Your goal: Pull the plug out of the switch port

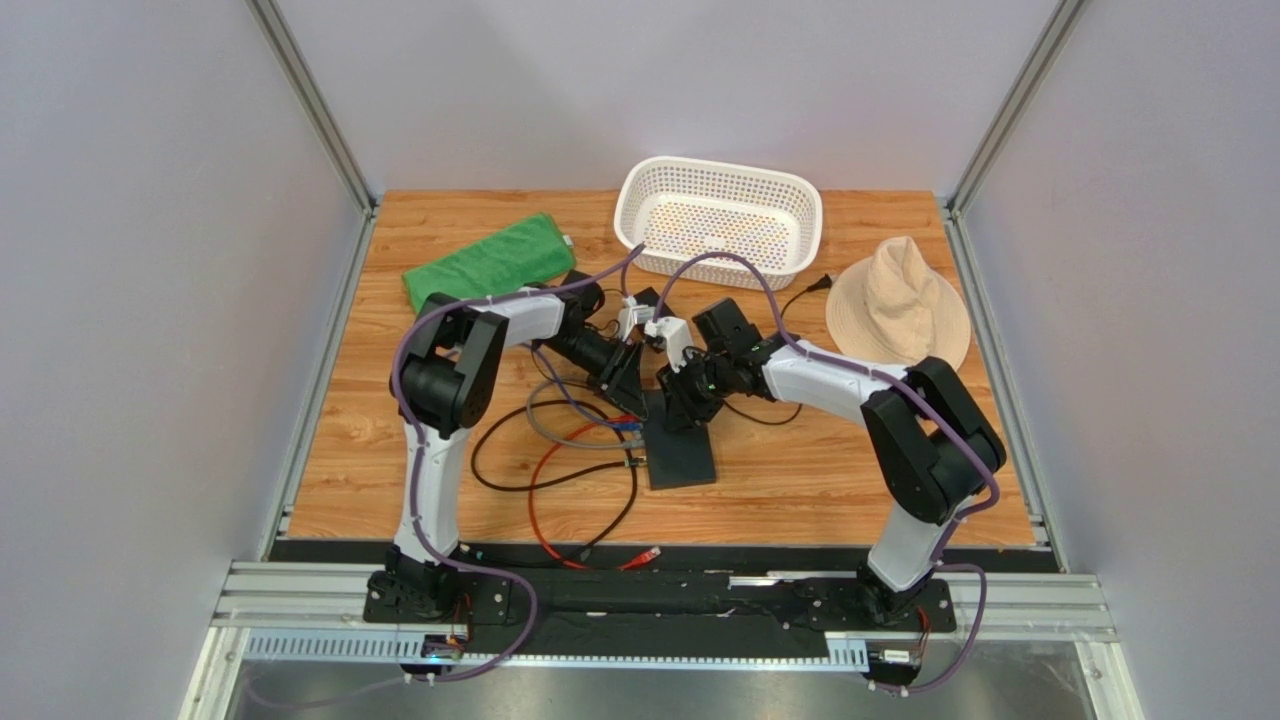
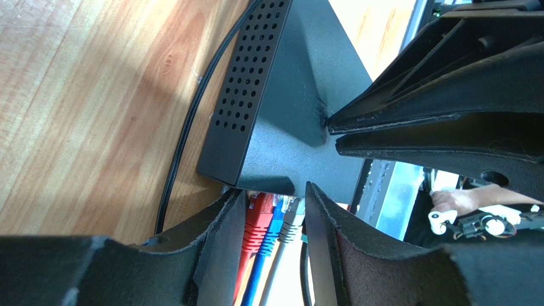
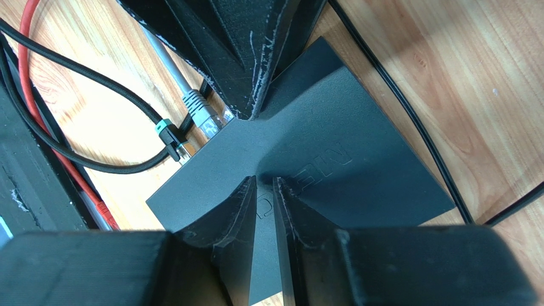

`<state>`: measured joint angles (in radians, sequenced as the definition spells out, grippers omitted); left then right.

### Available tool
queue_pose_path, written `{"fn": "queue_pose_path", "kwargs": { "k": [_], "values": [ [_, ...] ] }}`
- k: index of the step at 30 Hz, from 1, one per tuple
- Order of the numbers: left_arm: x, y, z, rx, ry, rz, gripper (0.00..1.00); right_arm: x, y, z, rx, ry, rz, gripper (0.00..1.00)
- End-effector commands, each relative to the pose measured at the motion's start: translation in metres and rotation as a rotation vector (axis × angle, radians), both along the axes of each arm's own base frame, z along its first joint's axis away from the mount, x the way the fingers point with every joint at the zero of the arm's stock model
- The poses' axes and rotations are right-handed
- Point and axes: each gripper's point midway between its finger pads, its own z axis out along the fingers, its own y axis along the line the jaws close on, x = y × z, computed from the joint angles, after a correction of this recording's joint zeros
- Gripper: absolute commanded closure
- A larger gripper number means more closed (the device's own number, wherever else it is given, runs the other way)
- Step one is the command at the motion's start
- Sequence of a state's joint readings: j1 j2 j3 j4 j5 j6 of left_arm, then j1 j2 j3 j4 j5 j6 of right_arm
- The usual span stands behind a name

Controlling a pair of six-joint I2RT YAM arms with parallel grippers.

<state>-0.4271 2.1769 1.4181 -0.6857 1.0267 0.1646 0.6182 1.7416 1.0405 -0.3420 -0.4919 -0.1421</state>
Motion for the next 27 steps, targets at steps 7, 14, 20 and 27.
{"fn": "queue_pose_path", "kwargs": {
  "k": [7, 14, 20, 27],
  "values": [
    [-0.035, -0.005, 0.005, -0.14, 0.109, -0.15, 0.5, 0.005, -0.028, -0.017, -0.088, 0.042, -0.052, 0.76],
    [-0.034, -0.005, -0.007, -0.119, 0.15, -0.141, 0.56, 0.009, -0.028, -0.016, -0.079, 0.041, -0.061, 0.76],
    [-0.034, -0.006, -0.009, -0.108, 0.153, -0.133, 0.63, 0.008, -0.027, -0.016, -0.072, 0.041, -0.067, 0.75],
    [-0.033, -0.006, -0.012, -0.109, 0.168, -0.13, 0.89, 0.008, -0.026, -0.017, -0.068, 0.046, -0.071, 0.75]
  ]
}}
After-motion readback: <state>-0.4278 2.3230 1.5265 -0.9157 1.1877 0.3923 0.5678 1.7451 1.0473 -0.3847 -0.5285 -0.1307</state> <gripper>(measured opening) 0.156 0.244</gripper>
